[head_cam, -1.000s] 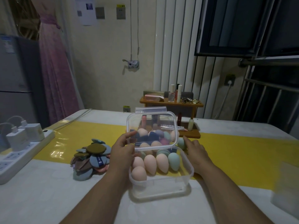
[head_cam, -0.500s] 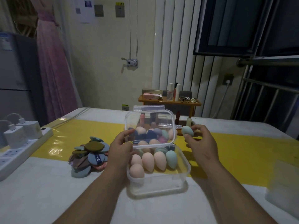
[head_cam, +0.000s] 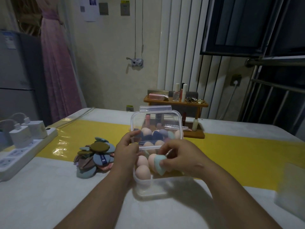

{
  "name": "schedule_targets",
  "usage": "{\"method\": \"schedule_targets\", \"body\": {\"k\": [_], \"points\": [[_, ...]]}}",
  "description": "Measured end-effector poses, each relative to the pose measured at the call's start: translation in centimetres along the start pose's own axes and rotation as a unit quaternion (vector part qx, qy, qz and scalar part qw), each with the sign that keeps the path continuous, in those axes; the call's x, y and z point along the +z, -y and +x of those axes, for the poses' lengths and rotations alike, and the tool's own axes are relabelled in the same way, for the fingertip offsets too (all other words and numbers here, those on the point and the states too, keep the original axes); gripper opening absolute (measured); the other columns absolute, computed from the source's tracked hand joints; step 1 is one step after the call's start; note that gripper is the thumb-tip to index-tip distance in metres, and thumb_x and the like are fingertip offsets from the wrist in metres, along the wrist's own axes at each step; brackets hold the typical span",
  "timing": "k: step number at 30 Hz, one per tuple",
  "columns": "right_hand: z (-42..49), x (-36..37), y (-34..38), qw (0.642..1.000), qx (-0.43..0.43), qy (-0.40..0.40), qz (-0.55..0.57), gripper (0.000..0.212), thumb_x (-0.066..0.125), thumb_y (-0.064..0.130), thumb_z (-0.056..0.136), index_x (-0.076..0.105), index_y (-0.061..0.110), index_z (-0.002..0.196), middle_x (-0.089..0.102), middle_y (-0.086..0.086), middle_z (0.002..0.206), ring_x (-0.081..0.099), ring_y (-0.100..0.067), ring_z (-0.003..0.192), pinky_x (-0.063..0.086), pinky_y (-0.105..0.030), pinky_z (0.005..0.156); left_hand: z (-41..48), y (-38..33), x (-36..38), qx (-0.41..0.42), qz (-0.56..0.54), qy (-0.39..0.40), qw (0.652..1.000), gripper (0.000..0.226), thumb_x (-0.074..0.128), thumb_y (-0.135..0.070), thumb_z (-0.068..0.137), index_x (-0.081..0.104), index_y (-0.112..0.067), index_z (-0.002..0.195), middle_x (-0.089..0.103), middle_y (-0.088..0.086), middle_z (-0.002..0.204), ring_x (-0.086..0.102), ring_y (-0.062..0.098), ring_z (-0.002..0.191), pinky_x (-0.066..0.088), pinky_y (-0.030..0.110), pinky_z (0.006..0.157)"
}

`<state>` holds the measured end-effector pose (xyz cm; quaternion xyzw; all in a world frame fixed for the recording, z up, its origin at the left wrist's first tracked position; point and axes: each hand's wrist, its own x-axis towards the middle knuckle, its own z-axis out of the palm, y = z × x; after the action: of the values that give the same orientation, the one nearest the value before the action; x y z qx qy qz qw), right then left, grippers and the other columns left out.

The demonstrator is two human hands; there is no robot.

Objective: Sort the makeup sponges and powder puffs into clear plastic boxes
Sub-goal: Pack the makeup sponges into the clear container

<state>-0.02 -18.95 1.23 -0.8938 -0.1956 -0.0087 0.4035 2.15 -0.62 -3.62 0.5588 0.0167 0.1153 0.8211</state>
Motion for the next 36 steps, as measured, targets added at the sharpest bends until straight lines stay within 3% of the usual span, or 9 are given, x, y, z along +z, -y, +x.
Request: {"method": "schedule_targets", "body": {"k": [4,9,15,22,29,36], "points": [[0.0,0.2,0.1,0.999,-0.018,0.013,-0.049,0.027,0.084,0.022,0.072,0.068,0.044,0.073,0.064,0.024,0.082,0.060,0.015,0.078,0.049,-0.008,0.058,-0.1,-0.1,0.2,0.016,0.014,-0.009,1.000,0.064,0.035,0.015,0.075,0.074,-0.029,0.102,0.063,0.009,0.120,0.067,0.032,0.100,0.059,0.039,0.069],[0.0,0.7,0.0,0.995,-0.012,0.032,-0.097,0.019,0.082,0.022,0.070,0.073,0.032,0.082,0.068,0.020,0.077,0.064,0.004,0.076,0.058,-0.022,0.069,-0.2,-0.1,0.2,0.014,0.011,-0.010,1.000,0.064,0.035,0.014,0.075,0.074,-0.029,0.101,0.063,0.009,0.119,0.069,0.032,0.096,0.058,0.037,0.066],[0.1,1.0,-0.2,0.991,-0.009,0.050,-0.126,0.020,0.083,0.028,0.068,0.069,0.035,0.081,0.068,0.016,0.081,0.064,-0.002,0.076,0.059,-0.027,0.072,-0.2,-0.2,0.2,0.014,0.016,-0.011,1.000,0.065,0.035,0.014,0.077,0.075,-0.033,0.098,0.063,0.007,0.116,0.068,0.029,0.094,0.057,0.031,0.062],[0.3,1.3,0.1,0.980,-0.022,0.051,-0.190,0.027,0.081,0.037,0.070,0.054,0.033,0.072,0.059,0.010,0.078,0.053,-0.006,0.072,0.046,-0.026,0.061,-0.2,-0.2,0.2,0.021,0.034,-0.012,0.999,0.063,0.037,0.014,0.078,0.074,-0.033,0.099,0.065,0.005,0.113,0.071,0.021,0.086,0.057,0.029,0.062],[0.4,1.1,-0.1,0.983,-0.020,0.063,-0.174,0.027,0.082,0.031,0.069,0.055,0.035,0.069,0.058,0.013,0.074,0.053,-0.003,0.070,0.044,-0.021,0.061,0.0,-0.1,0.3,0.018,0.031,-0.017,0.999,0.063,0.036,0.015,0.079,0.074,-0.031,0.100,0.063,0.008,0.117,0.067,0.030,0.098,0.057,0.034,0.065],[0.5,1.1,-0.4,0.988,-0.010,0.040,-0.149,0.028,0.083,0.026,0.060,0.060,0.041,0.065,0.059,0.017,0.066,0.054,-0.001,0.064,0.048,-0.021,0.059,-0.2,-0.3,0.3,0.019,0.037,-0.016,0.999,0.063,0.036,0.016,0.077,0.073,-0.026,0.104,0.063,0.010,0.120,0.065,0.034,0.103,0.058,0.057,0.082]]}}
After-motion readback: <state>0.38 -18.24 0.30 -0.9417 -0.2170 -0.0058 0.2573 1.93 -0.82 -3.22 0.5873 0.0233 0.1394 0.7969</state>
